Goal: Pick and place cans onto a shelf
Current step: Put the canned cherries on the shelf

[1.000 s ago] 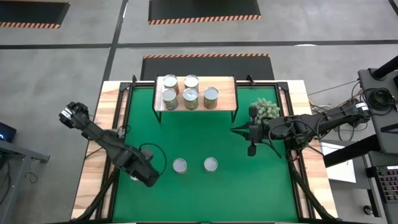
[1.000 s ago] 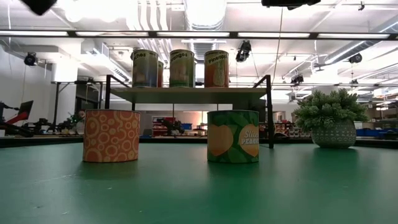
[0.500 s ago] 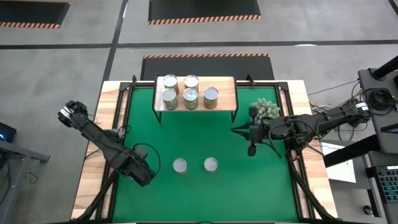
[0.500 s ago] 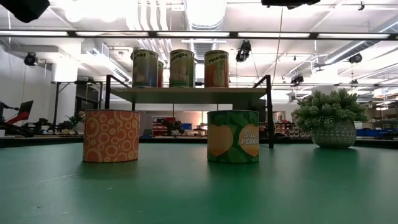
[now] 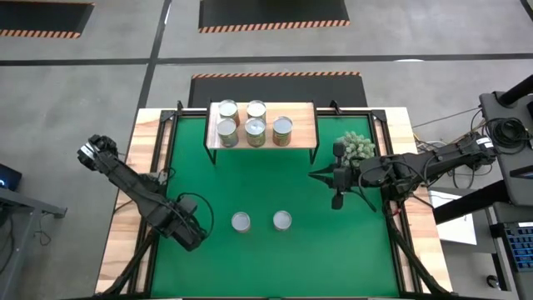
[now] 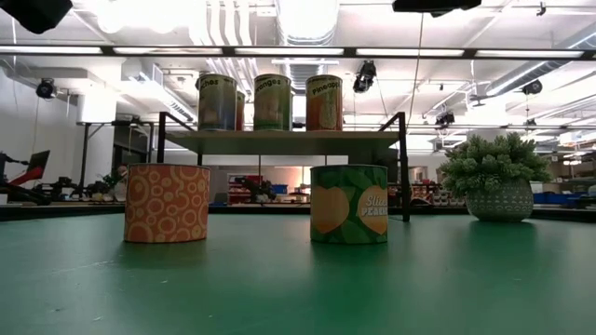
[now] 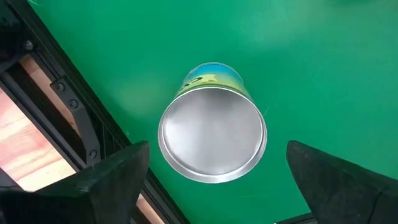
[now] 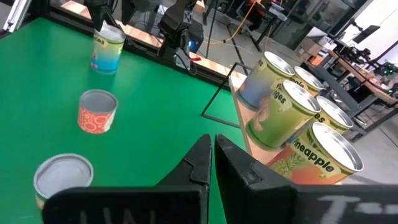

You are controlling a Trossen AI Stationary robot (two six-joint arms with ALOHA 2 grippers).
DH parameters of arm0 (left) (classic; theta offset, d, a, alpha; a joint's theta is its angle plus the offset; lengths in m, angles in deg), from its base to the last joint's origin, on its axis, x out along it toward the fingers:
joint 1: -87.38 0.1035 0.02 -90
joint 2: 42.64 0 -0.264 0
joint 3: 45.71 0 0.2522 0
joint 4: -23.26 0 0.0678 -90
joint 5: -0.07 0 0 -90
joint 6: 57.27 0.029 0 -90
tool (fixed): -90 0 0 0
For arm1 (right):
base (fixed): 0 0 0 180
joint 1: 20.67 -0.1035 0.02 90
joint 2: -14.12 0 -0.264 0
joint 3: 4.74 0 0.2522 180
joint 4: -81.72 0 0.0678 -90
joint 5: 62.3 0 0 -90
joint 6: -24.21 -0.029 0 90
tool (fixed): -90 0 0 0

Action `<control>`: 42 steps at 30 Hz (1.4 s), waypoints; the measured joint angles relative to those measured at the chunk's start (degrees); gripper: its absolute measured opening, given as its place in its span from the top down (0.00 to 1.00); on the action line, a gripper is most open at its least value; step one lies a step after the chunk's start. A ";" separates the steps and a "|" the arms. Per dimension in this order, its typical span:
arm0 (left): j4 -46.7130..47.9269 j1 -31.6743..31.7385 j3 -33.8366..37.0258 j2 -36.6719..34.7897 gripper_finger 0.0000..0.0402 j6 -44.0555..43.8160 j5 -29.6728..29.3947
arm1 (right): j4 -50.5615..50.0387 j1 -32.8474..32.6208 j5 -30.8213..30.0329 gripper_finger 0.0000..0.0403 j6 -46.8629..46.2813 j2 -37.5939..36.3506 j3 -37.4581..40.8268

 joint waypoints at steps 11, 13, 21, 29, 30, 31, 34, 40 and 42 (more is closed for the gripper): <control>-5.10 -0.37 5.57 0.02 0.10 -1.32 -0.04 | -0.61 0.02 0.00 0.98 -0.17 0.02 0.00; -5.11 -0.37 6.46 0.02 0.10 -1.82 0.16 | -0.59 0.00 0.00 0.98 -0.18 0.02 0.00; -8.74 -0.39 7.90 0.04 0.18 0.56 0.36 | -0.57 0.01 0.01 0.98 -0.13 0.02 0.00; -9.62 2.04 1.68 0.07 0.26 7.48 2.32 | -2.01 0.00 0.00 0.98 0.23 -0.38 0.00; -9.96 2.64 -0.41 0.15 0.26 9.78 1.01 | -2.28 0.02 0.00 0.98 0.26 -0.71 0.00; -9.94 3.21 -2.64 0.34 0.26 12.59 -0.95 | -2.57 0.02 0.00 0.98 0.26 -1.08 0.00; -9.62 4.87 -10.47 1.23 0.26 23.53 -9.53 | -3.12 0.02 -0.01 0.98 0.04 -2.43 0.00; -4.99 9.14 -30.15 4.44 0.23 43.51 -24.01 | -3.87 0.02 0.00 0.98 -0.46 -4.78 0.15; -1.94 10.01 -36.93 5.93 0.23 48.84 -28.98 | -4.11 0.02 0.00 0.98 -0.41 -5.16 0.43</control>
